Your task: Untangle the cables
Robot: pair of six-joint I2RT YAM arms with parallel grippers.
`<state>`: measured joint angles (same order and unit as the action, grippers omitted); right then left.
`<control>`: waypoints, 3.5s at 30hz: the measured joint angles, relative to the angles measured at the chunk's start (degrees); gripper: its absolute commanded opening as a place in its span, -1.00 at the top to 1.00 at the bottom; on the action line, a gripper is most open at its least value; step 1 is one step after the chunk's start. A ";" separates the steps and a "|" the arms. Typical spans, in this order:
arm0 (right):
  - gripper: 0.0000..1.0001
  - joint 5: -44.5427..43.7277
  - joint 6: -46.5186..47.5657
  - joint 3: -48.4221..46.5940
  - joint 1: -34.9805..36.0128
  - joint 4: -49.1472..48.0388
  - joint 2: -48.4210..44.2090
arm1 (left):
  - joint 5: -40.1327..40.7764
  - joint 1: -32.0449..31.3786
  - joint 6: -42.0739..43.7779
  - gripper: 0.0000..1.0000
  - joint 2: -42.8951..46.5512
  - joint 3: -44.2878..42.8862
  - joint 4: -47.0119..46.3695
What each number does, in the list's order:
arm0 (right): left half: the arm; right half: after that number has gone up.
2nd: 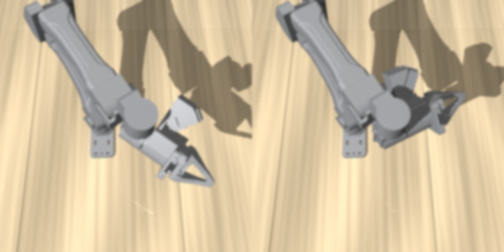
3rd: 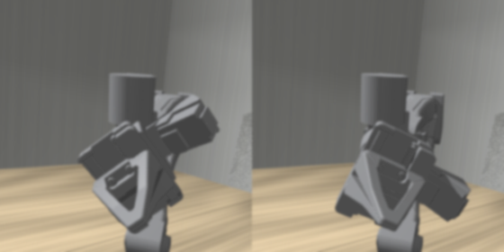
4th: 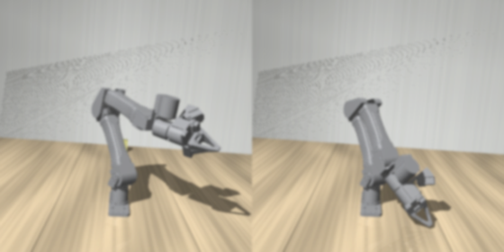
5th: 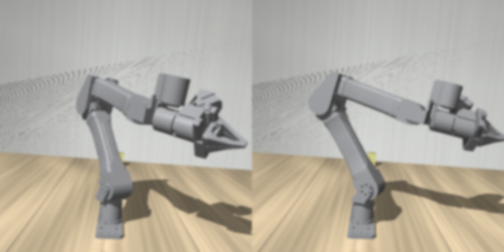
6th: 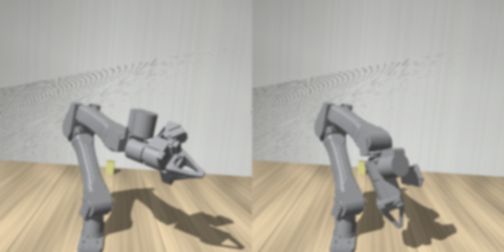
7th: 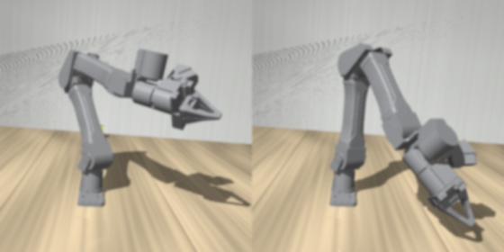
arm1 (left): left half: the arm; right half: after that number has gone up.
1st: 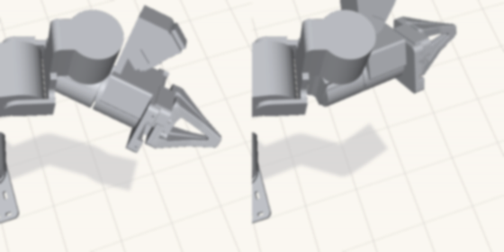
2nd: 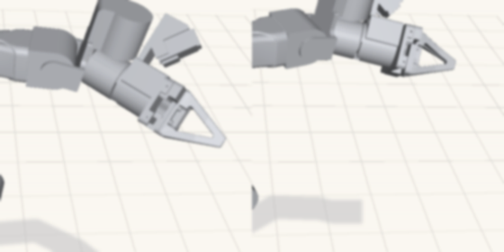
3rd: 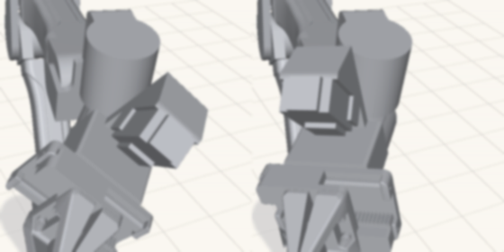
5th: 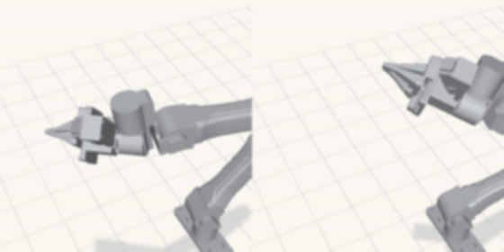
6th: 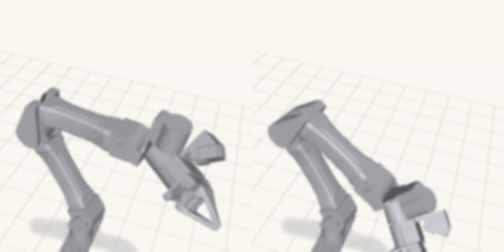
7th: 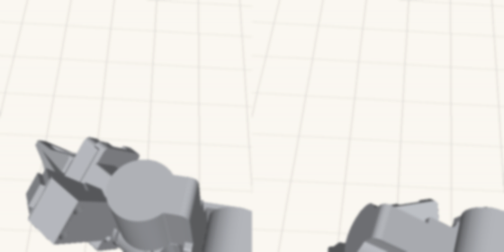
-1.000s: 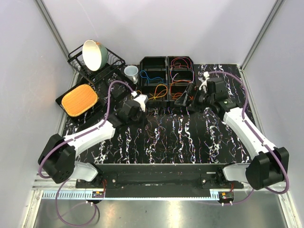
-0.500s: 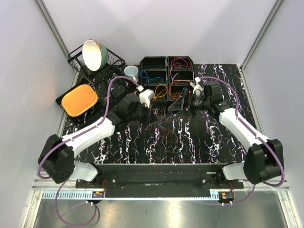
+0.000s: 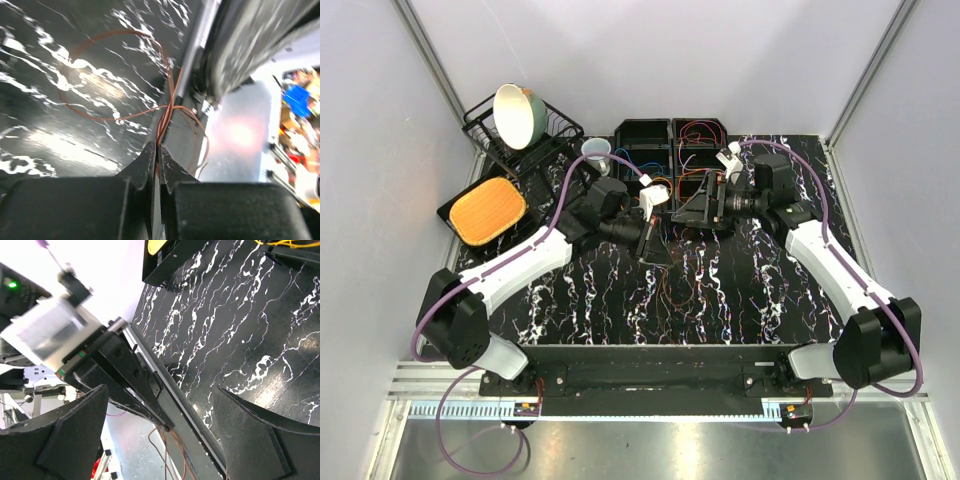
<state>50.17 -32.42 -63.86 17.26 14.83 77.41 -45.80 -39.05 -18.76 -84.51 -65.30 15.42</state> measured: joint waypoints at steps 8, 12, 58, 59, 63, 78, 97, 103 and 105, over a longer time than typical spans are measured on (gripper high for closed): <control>-0.76 -1.66 1.38 1.46 0.00 -0.42 -4.33 | -5.07 0.00 0.98 0.92 0.00 0.04 2.38; -0.75 -0.35 1.51 2.10 0.00 -1.25 -5.51 | -6.86 0.00 1.03 0.92 0.00 0.04 2.54; -0.29 1.64 0.70 7.56 11.26 -1.68 -3.91 | 0.94 4.22 3.91 0.91 6.16 -1.88 12.61; -0.29 1.27 0.70 7.50 11.26 -1.64 -3.65 | 0.92 4.22 4.04 0.92 6.29 -1.88 12.96; -0.31 -0.07 0.72 6.91 11.26 -1.20 -3.26 | 0.94 4.24 4.85 0.92 6.40 -1.88 14.38; -0.23 -0.72 2.64 4.76 11.26 -1.31 -2.49 | 0.94 4.26 7.04 0.92 6.47 -2.64 17.62; 0.71 3.50 3.54 8.59 11.26 -2.21 -1.22 | -0.02 5.79 5.03 0.91 6.45 -4.00 14.88; 1.00 3.19 3.45 8.61 11.26 -3.08 -1.22 | 1.16 5.84 4.02 -0.97 6.45 -4.02 14.05; 1.00 2.36 3.45 8.61 11.26 -3.06 -1.31 | 3.08 5.92 3.30 -0.97 6.45 -4.02 14.32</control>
<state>52.53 -28.97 -55.24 28.51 11.77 76.09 -42.72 -33.12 -15.46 -78.06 -69.32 29.74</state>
